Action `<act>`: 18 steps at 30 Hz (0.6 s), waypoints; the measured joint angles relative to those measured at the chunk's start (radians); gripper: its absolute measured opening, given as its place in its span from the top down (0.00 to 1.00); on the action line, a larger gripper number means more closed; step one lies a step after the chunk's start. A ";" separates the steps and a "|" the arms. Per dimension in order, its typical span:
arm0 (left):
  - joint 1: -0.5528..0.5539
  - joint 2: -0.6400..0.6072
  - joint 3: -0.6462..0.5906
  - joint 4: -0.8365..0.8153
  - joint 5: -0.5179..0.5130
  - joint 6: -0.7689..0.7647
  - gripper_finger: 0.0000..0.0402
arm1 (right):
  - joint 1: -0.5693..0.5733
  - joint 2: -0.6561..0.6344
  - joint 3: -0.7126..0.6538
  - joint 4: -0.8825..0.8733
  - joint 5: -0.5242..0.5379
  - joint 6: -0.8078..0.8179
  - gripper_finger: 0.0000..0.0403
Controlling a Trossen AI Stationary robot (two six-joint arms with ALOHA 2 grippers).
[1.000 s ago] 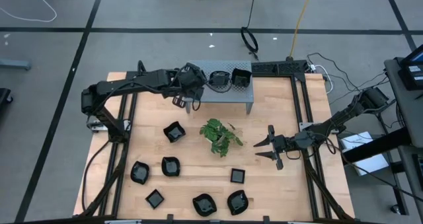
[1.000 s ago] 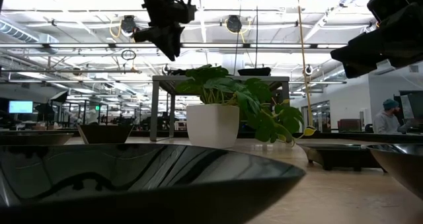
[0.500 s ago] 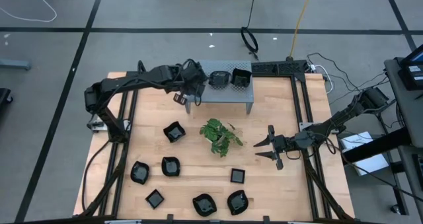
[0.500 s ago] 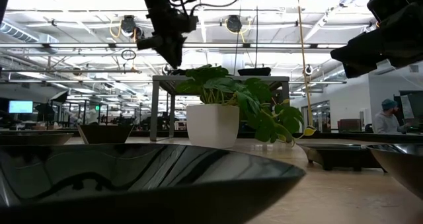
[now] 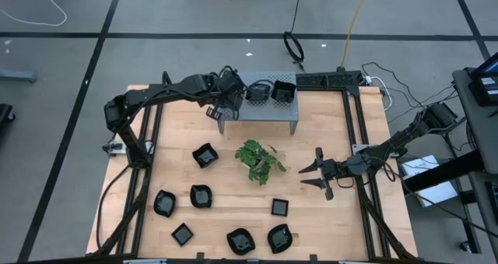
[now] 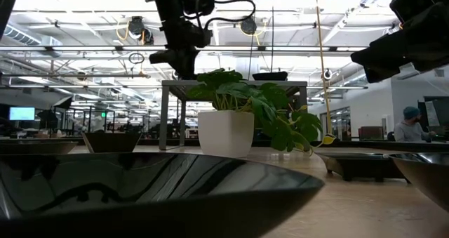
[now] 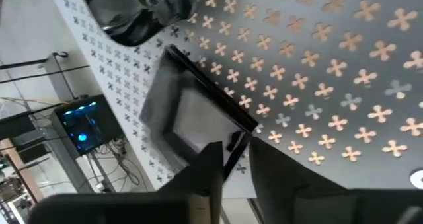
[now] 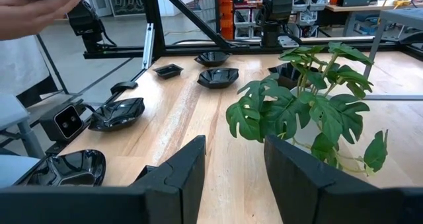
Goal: Pick & Place Mini shaped plates
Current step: Stack the square black bowl on top of the other square black bowls on the shelf
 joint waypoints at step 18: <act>-0.013 -0.003 0.000 0.002 -0.012 0.005 0.97 | 0.000 0.000 0.000 -0.004 0.000 0.000 0.65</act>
